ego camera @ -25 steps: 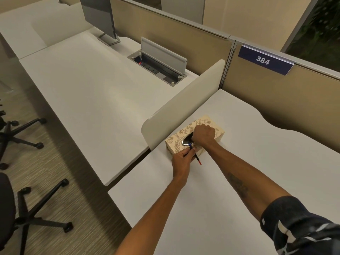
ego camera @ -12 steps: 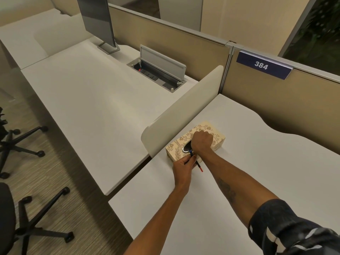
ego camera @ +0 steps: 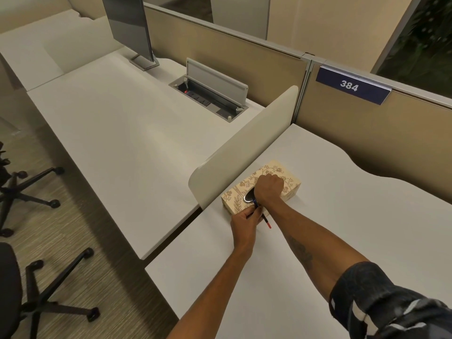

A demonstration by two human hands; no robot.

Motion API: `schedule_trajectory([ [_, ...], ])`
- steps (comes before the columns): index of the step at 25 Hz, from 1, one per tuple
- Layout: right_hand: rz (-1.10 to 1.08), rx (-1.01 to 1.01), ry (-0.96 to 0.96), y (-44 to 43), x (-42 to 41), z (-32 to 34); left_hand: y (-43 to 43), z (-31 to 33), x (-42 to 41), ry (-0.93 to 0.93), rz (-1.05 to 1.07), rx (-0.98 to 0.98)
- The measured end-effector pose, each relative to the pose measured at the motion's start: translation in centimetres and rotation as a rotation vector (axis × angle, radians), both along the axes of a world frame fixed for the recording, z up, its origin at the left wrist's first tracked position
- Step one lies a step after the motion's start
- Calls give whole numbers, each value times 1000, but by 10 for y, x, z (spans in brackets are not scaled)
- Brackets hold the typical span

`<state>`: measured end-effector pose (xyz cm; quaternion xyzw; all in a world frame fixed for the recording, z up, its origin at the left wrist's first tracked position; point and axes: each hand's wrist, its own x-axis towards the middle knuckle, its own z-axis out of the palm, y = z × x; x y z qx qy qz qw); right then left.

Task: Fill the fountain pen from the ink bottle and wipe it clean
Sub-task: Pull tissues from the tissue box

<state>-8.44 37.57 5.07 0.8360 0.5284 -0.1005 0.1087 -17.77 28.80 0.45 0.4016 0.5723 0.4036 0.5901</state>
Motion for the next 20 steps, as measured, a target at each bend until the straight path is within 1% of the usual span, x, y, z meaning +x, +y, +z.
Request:
schedule_trajectory([
  [6, -2, 40, -9, -4, -2, 0, 1, -3, 0, 9, -6, 7],
  [10, -14, 62, 40, -4, 4, 2, 1, -3, -1, 9, -12, 1],
  [13, -16, 78, 35, -6, 3, 2, 0, -1, -1, 19, -23, -3],
  [16, -1, 60, 10, -5, -1, 0, 0, 0, -2, 25, -14, 4],
  [20, -31, 41, 15, -2, -3, -1, 1, -4, -2, -3, -2, 1],
])
